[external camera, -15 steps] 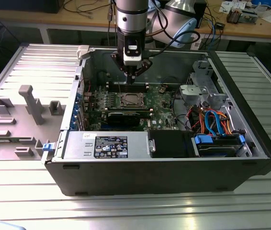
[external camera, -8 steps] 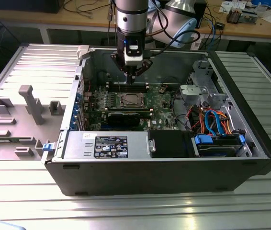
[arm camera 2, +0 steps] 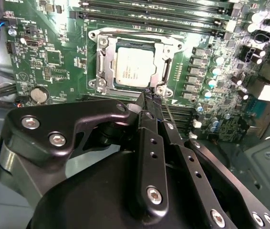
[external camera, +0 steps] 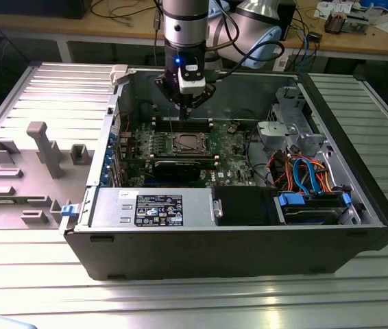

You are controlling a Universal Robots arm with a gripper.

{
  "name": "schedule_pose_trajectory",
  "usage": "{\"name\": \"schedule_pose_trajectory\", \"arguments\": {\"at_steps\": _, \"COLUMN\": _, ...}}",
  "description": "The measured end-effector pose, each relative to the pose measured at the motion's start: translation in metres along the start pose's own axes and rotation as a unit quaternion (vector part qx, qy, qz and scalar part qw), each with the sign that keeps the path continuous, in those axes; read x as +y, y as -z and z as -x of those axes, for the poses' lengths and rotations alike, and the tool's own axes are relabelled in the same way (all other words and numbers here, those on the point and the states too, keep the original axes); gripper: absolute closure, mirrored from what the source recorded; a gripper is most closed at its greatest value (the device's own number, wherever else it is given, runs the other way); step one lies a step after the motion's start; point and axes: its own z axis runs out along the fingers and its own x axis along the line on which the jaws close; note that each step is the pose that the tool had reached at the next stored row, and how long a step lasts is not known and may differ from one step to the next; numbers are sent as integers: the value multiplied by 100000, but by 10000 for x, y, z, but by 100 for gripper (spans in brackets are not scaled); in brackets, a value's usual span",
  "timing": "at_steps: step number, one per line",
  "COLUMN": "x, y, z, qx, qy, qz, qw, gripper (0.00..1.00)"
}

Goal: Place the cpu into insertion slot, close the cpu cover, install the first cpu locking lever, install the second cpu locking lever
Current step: 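Install the first cpu locking lever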

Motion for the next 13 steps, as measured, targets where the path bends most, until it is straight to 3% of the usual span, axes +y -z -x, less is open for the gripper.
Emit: {"name": "schedule_pose_trajectory", "arguments": {"at_steps": 13, "x": -34, "y": 1, "z": -8, "qx": 12, "qy": 719, "qz": 33, "qw": 99997, "gripper": 89}}
